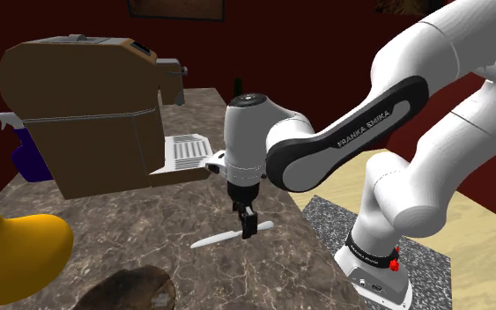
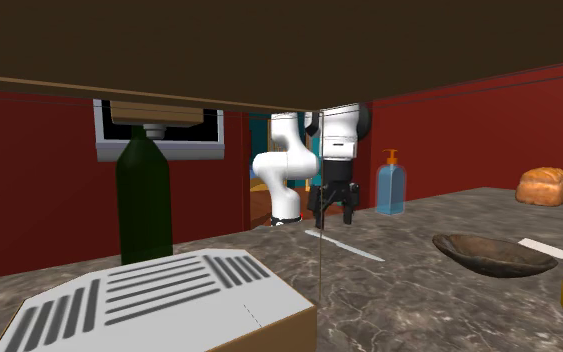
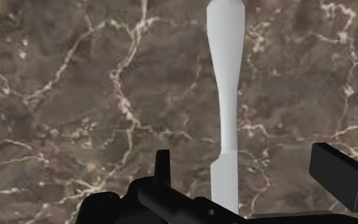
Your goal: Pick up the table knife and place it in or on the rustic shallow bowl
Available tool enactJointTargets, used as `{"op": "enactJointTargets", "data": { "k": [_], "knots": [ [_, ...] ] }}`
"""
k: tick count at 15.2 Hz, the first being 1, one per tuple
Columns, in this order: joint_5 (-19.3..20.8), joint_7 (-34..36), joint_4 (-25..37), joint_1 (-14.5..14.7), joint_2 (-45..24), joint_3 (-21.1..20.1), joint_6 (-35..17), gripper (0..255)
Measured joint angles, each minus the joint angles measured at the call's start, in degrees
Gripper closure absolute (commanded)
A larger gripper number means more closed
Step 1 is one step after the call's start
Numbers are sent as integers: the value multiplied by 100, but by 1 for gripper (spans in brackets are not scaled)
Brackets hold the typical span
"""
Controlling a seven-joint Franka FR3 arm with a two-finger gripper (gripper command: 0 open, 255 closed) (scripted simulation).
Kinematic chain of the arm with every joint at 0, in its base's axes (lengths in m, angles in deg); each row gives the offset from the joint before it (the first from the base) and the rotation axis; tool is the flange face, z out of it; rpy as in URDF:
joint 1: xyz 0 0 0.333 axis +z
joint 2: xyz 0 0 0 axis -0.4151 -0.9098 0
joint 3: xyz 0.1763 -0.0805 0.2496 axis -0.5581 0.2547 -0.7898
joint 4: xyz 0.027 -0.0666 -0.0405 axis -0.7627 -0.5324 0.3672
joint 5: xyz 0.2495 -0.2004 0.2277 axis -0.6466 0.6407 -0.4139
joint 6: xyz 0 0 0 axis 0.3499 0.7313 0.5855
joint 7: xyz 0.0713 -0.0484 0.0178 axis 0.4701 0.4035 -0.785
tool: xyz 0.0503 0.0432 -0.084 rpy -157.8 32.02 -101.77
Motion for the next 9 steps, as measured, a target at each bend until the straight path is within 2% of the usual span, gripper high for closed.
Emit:
{"op": "enactJointTargets", "data": {
  "k": [5, 9],
  "knots": [
    [27, 16, -175, -19, -288, -49, -466, 0],
    [33, 31, -194, -21, -352, -63, -551, 0]
  ]
}}
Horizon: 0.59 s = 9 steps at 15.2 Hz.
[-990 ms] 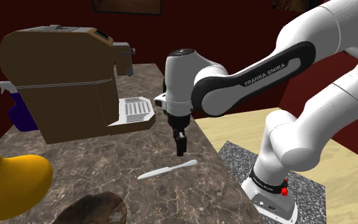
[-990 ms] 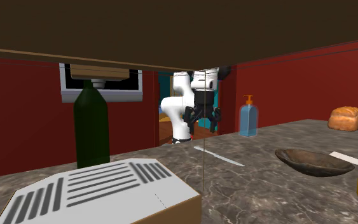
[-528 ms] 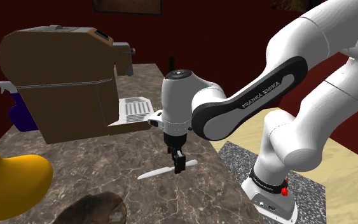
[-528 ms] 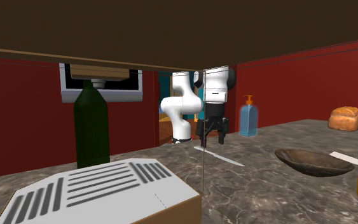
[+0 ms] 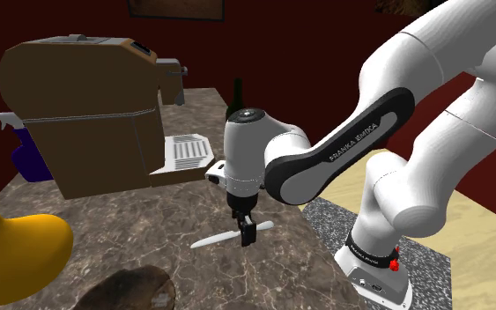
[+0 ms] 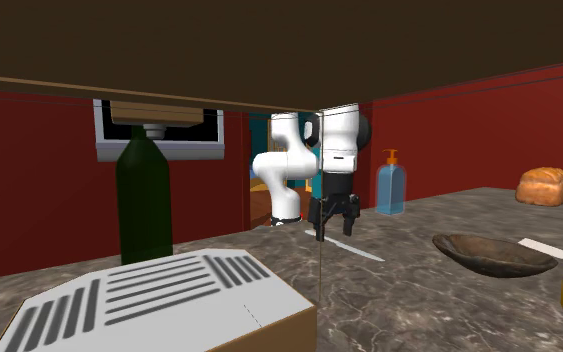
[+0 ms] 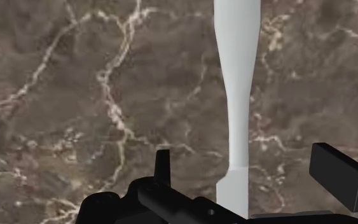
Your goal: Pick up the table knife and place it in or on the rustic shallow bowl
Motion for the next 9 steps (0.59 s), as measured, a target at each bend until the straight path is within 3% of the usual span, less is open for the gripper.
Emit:
{"op": "enactJointTargets", "data": {
  "k": [3, 4, 9],
  "knots": [
    [1, 0, 0, 0, -3, 0, -3, 0],
    [1, 0, 0, 0, -3, 0, -3, 255],
    [-5, 3, 9, 7, 1, -9, -13, 255]
  ]
}}
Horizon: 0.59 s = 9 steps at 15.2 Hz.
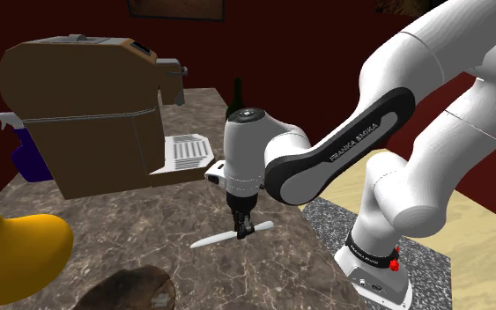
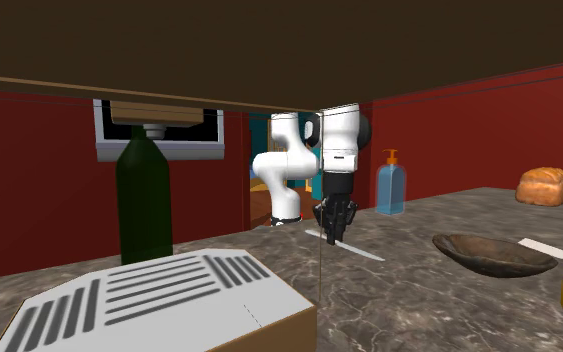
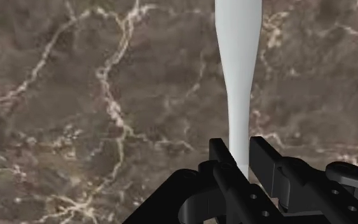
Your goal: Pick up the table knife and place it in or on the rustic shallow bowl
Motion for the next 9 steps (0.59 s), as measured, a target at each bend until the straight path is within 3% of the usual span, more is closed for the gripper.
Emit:
{"op": "enactJointTargets", "data": {
  "k": [5, 9],
  "knots": [
    [0, -2, 1, -1, 1, 1, 0, 255],
    [-15, -38, 96, 4, 184, 44, 297, 255]
  ]
}}
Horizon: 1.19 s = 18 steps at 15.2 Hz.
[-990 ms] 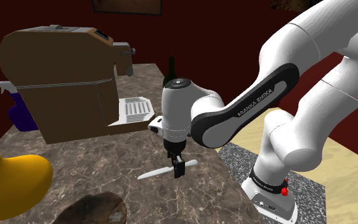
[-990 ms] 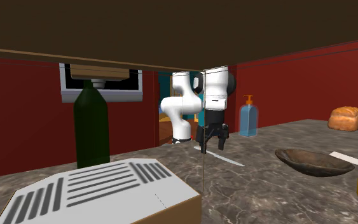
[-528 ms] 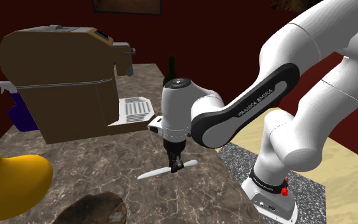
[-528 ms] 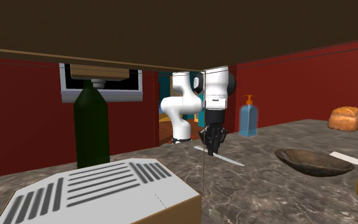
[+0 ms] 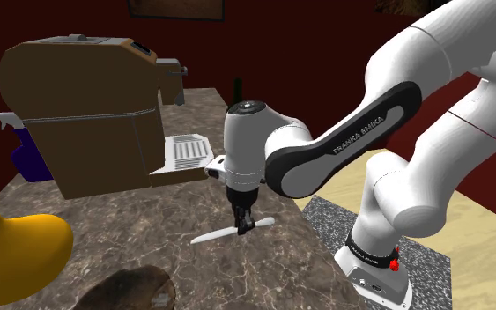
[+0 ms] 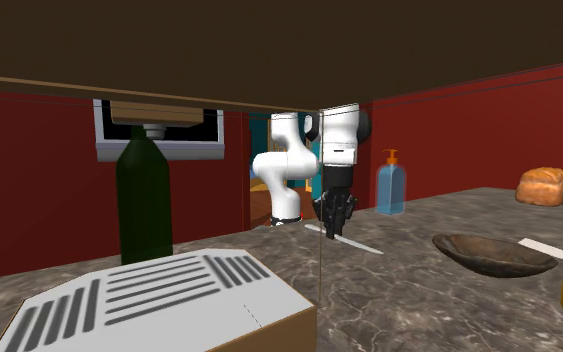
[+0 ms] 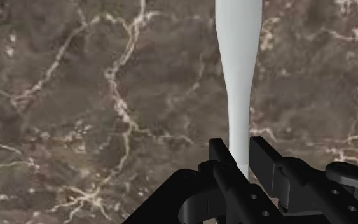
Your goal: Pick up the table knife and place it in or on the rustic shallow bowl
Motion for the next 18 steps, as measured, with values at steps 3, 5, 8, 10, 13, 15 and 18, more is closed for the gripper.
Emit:
{"op": "enactJointTargets", "data": {
  "k": [3, 5, 8, 10, 13, 15, 18],
  "knots": [
    [-7, -17, 127, 7, 134, 27, 261, 255],
    [-18, -26, 212, 20, 257, 45, 467, 255],
    [-14, -62, 350, 17, 402, 89, 750, 255],
    [-20, -62, 438, 28, 493, 100, 928, 255],
    [-16, -74, 601, 29, 602, 128, 1200, 255],
    [-18, -76, 710, 35, 690, 144, 1395, 255],
    [-3, -102, 872, 24, 758, 181, 1627, 255]
  ]
}}
